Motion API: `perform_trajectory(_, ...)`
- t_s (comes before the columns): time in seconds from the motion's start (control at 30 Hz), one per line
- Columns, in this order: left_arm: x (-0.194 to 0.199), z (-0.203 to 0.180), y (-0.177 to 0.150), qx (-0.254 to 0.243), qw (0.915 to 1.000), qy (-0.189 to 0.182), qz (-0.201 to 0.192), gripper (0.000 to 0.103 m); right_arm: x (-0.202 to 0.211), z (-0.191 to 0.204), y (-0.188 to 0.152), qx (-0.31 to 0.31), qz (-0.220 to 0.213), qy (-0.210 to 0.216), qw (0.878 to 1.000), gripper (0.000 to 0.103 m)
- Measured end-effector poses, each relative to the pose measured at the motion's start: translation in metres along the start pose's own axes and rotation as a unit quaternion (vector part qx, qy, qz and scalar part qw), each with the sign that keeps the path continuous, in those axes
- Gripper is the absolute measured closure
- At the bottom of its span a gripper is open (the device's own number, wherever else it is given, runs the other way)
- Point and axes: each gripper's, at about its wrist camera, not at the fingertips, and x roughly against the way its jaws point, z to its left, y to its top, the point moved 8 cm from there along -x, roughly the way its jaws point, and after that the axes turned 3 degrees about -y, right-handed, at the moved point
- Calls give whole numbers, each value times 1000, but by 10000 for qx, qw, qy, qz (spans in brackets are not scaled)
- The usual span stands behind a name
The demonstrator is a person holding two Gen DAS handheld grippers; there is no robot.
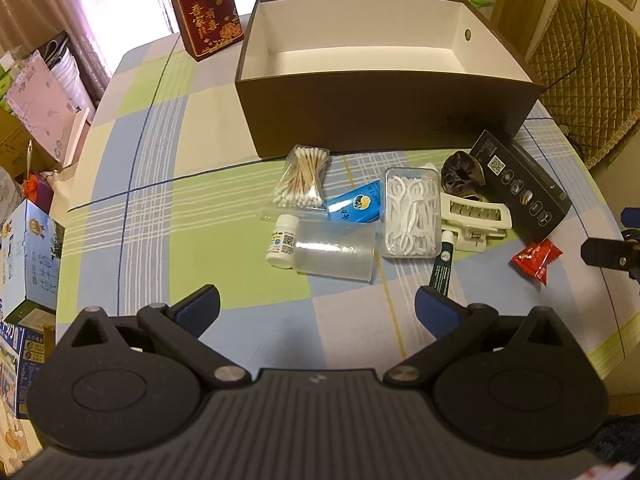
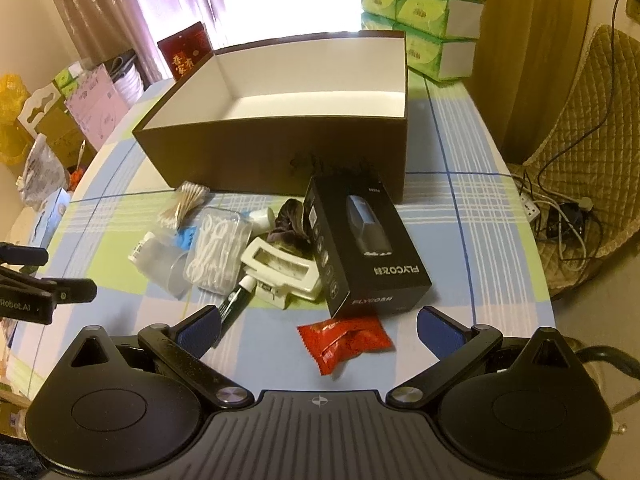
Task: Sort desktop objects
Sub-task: 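Move the right gripper toward the black FLYCO box and grasp it, then lift the black box with the right gripper while the left gripper grasps the clear cup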
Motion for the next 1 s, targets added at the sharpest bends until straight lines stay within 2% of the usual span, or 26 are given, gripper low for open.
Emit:
perform_trajectory(0.43,-15,15,8,73,9998,-78,-145,1,-25,-15,11,231,-183,149,9995,2)
perform_trajectory(0.73,-31,22,11,126,9998,-114,-135,1,-49,-28,14,485,-149,312,9982,2)
perform_trajectory(1.0,-51,29,12,84,9998,-114,-136,1,-78,-51,20,407,61,336,9986,2)
